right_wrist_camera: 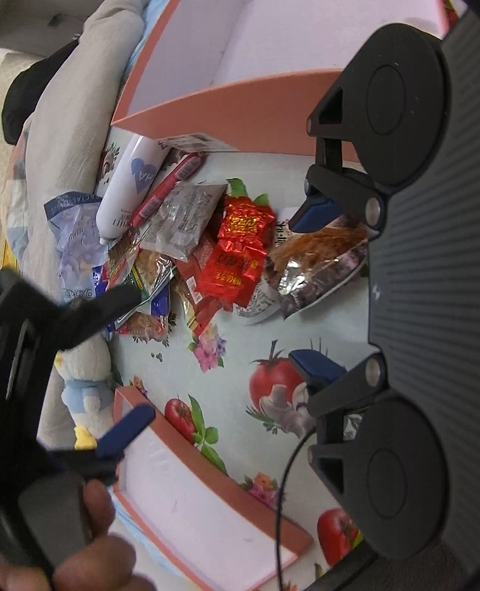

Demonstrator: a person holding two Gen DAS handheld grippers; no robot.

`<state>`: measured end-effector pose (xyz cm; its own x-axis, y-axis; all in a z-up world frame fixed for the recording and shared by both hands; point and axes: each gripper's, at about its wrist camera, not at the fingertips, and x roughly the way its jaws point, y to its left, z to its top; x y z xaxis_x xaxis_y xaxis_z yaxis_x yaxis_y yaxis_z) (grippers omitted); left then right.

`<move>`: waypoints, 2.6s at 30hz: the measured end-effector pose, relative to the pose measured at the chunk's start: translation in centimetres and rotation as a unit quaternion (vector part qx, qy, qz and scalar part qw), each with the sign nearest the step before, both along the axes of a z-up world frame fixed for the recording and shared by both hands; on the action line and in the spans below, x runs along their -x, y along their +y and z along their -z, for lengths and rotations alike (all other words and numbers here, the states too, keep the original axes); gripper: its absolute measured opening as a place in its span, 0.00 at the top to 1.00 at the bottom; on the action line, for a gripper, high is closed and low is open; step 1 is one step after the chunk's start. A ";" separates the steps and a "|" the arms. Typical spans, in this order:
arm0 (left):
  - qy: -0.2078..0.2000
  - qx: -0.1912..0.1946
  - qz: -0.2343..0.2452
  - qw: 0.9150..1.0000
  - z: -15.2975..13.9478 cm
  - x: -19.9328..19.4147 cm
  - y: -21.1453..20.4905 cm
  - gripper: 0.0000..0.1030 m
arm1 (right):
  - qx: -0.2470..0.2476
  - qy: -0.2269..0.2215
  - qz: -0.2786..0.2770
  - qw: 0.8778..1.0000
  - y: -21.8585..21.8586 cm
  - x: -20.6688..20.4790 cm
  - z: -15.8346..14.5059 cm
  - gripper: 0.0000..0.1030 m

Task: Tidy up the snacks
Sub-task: 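Lower left tool onto red packet while right tool lowers onto clear spicy-strip packet, then close left tool on red packet while right tool grips clear spicy-strip packet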

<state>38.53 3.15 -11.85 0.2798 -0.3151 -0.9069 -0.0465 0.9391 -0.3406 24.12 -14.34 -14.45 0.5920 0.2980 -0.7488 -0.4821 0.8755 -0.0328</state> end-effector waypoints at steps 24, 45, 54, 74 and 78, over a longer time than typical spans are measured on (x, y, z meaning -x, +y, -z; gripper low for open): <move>-0.019 0.107 0.055 0.993 9.0 -6.2 1.0 0.59 | 0.048 0.042 -0.015 0.998 0.8 -2.9 3.5 0.45; -0.056 0.123 0.023 0.991 6.0 -3.1 2.5 0.88 | 0.027 0.030 -0.019 0.999 0.6 -1.7 1.5 0.57; -0.092 0.092 -0.014 0.991 2.7 3.2 5.6 0.89 | -0.010 0.029 -0.007 0.999 0.1 0.0 -0.1 0.57; -0.154 0.043 -0.096 0.982 5.4 19.4 6.0 0.88 | -0.052 0.049 0.030 0.997 -1.2 3.1 1.0 0.43; -0.148 0.059 -0.100 0.982 6.2 20.8 5.4 0.87 | -0.057 0.029 0.021 0.998 -1.9 4.1 0.2 0.43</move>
<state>17.75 8.60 -18.05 0.5922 -0.3262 -0.7368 -0.1077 0.8742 -0.4735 19.99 -16.20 -14.62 0.5621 0.3591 -0.7451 -0.4433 0.8913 0.0951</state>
